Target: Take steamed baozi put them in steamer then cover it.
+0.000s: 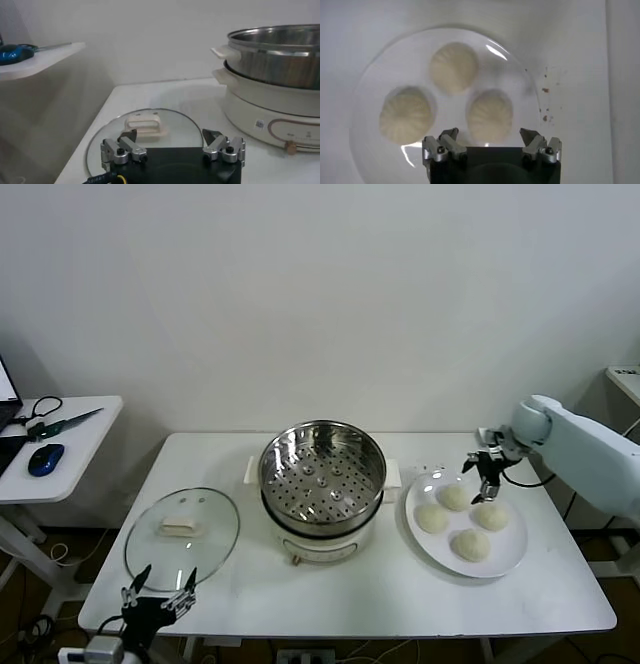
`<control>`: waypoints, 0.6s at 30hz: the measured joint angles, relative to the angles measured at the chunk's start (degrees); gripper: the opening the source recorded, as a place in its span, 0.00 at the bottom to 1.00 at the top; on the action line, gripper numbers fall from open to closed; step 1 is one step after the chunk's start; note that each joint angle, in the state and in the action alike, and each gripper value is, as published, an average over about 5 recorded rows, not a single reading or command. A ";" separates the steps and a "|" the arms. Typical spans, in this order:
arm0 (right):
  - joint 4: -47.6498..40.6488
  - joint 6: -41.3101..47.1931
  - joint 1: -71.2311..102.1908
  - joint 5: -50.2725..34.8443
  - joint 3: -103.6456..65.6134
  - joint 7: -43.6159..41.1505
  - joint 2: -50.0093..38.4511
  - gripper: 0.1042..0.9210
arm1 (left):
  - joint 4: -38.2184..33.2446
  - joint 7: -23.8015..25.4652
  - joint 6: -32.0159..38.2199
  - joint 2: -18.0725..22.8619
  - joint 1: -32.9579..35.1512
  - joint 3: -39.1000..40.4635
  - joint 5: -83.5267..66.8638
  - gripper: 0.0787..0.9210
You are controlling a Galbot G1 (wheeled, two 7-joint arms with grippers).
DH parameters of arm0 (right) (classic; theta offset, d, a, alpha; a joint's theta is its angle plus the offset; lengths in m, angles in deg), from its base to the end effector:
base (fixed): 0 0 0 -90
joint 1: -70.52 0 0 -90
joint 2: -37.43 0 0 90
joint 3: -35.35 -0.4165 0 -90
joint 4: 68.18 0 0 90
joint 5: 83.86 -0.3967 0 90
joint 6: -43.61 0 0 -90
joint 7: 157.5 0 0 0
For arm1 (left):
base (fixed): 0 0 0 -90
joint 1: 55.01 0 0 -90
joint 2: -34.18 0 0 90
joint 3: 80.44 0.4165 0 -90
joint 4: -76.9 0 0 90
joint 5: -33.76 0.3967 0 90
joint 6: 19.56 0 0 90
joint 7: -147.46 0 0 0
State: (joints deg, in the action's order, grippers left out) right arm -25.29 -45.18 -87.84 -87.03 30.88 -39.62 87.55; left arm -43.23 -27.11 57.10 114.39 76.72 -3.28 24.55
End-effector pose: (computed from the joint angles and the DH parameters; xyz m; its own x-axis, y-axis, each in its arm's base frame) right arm 0.6726 -0.2469 -0.2442 -0.1577 -0.1155 0.9807 -0.9874 0.0272 -0.1556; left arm 0.1157 0.1121 -0.3728 -0.9167 -0.0301 0.3984 0.0017 0.9969 0.0791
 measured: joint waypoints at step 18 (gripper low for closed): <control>-5.25 0.88 2.74 3.85 -2.72 1.43 4.84 0.74 | 0.42 -0.05 0.03 0.06 0.14 0.08 1.21 0.88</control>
State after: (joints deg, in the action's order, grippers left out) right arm -30.54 -44.30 -85.11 -83.18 28.15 -38.19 92.40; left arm -42.80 -27.15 57.13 114.45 76.86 -3.20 25.77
